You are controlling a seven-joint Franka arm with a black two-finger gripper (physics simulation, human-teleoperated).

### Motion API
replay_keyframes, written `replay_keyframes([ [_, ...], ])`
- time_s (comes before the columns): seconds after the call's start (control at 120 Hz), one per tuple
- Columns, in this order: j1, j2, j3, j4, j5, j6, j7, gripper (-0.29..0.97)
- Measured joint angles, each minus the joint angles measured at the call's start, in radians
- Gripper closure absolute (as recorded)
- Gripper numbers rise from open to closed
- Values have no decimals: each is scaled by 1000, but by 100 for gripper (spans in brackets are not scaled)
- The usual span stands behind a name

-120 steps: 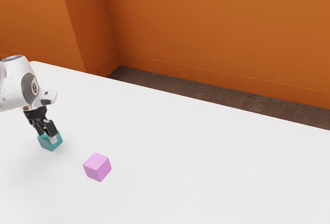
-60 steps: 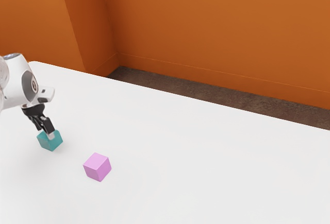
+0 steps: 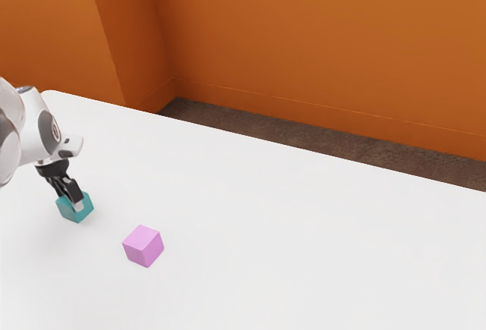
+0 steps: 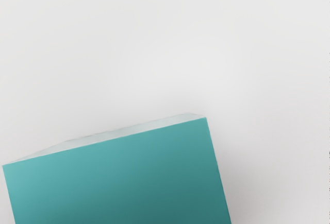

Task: Pick up the blue block with one arm, and put the blue block on the pink block with one arm

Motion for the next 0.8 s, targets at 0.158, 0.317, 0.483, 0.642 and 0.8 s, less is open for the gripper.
replay_keyframes([
  [0.158,-6,6,0,1,-55,2,2,2],
  [0.317,-5,18,0,1,-74,5,-10,2],
  [0.483,1,33,0,2,-79,17,-18,2],
  [0.642,1,51,0,25,-85,25,-25,2],
  [0.8,0,57,0,31,-95,27,-31,2],
])
